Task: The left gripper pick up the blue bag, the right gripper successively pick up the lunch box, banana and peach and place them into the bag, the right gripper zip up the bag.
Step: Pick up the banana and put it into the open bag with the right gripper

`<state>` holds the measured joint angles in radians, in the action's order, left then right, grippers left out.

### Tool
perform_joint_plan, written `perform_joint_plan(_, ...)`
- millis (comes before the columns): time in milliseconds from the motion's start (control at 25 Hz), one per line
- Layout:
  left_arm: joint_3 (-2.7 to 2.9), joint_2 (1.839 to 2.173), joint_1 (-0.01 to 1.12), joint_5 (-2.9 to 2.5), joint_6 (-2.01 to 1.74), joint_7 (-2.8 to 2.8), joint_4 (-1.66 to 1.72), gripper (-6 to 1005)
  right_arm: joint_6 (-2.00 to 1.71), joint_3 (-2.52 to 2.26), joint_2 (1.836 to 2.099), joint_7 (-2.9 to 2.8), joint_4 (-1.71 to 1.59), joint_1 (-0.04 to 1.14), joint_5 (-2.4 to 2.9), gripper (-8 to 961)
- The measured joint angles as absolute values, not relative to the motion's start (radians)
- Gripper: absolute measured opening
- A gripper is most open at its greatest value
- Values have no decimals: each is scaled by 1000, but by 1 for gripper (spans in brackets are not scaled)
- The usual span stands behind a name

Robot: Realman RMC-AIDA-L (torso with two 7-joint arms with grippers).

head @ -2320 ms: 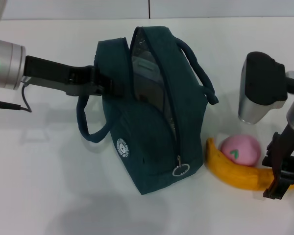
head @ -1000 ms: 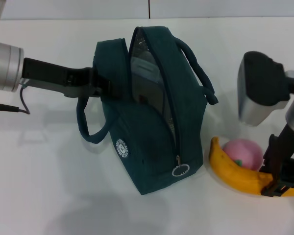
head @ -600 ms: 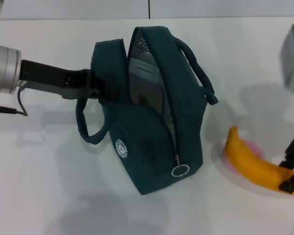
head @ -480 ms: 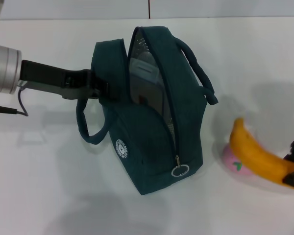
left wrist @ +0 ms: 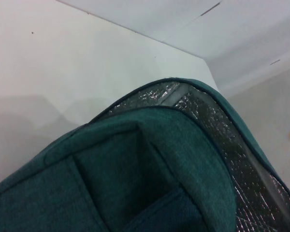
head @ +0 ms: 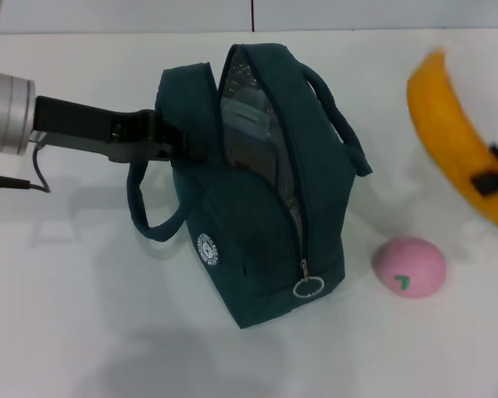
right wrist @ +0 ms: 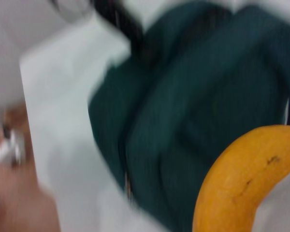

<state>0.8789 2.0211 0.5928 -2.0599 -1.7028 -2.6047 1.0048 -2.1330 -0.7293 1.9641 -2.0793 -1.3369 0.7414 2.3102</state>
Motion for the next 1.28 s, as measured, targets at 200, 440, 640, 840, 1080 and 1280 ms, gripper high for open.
perform_joint_plan(200, 879, 2023, 591, -2042, -1712, -2603, 1005, 31, -2129, -631, 1962, -2080, -1332, 725, 2093, 414)
perform_joint_plan(440, 881, 2023, 595, -2004, -1727, -2601, 1005, 31, -2038, -640, 2004, -2036, -1281, 680, 1814, 414)
perform_joint_plan(640, 881, 2024, 595, -1993, -1729, -2600, 1005, 31, -1953, -706, 2012, -1921, -1101, 676, 1617, 414)
perform_joint_plan(840, 880, 2025, 594, -1993, -1729, -2600, 1005, 31, -1851, -820, 2014, -1751, -908, 687, 1555, 415)
perform_joint_plan(1080, 882, 2026, 597, -1992, -1729, -2599, 1005, 31, -1736, -956, 2018, -1594, -748, 691, 1504, 415)
perform_joint_plan(1280, 881, 2027, 598, -1992, -1729, -2591, 1005, 31, -1655, -1078, 2026, -1494, -678, 692, 1448, 415)
